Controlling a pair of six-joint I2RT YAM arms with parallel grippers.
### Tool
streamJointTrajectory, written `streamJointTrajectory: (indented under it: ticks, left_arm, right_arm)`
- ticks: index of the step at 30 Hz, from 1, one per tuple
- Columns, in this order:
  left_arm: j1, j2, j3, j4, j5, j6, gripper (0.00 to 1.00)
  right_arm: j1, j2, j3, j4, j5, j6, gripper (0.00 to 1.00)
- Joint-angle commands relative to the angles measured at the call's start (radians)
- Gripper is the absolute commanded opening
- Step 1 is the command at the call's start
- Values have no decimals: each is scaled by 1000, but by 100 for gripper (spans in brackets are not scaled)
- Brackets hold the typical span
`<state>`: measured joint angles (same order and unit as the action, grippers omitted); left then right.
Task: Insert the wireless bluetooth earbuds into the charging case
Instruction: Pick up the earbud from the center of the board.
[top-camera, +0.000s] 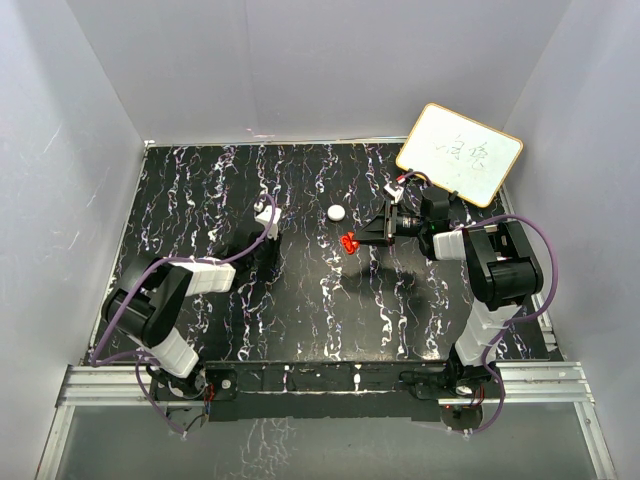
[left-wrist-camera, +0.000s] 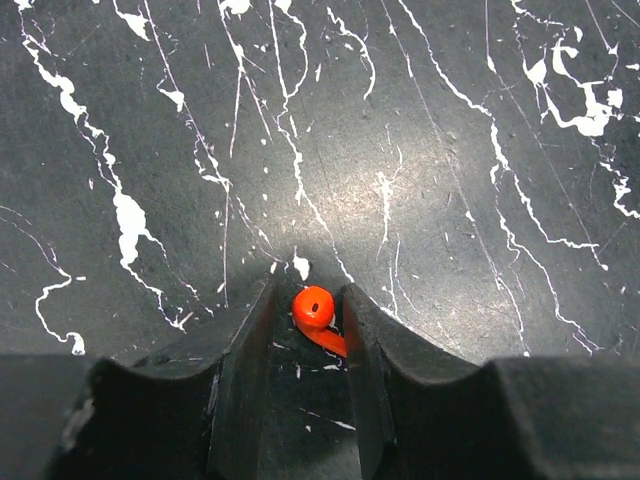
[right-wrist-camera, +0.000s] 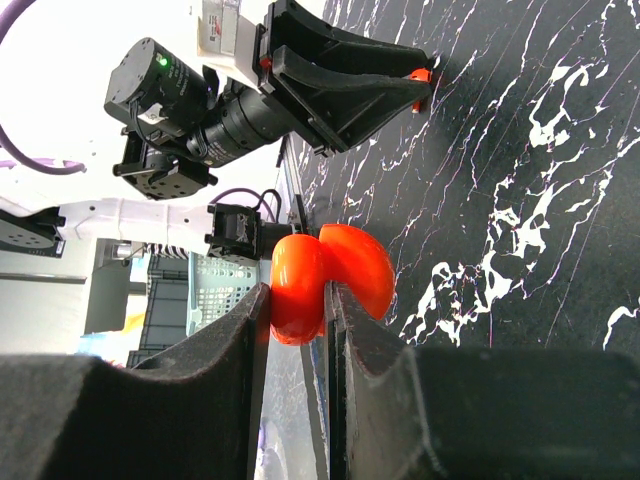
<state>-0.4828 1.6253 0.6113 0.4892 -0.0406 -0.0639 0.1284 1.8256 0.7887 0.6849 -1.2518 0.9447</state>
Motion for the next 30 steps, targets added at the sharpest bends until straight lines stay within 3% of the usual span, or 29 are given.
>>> streamJointTrajectory:
  ticks: [1, 19, 30]
  left_arm:
    - [-19, -37, -37, -88, 9, -17, 31]
    - [-23, -44, -12, -105, -29, -15, 15]
    - [-61, -156, 135, -222, -116, 54, 13]
  right_arm:
    - [-7, -29, 3, 56, 4, -6, 0]
    - [-6, -35, 0, 56, 3, -6, 0]
    - [8, -43, 13, 0, 25, -51, 0]
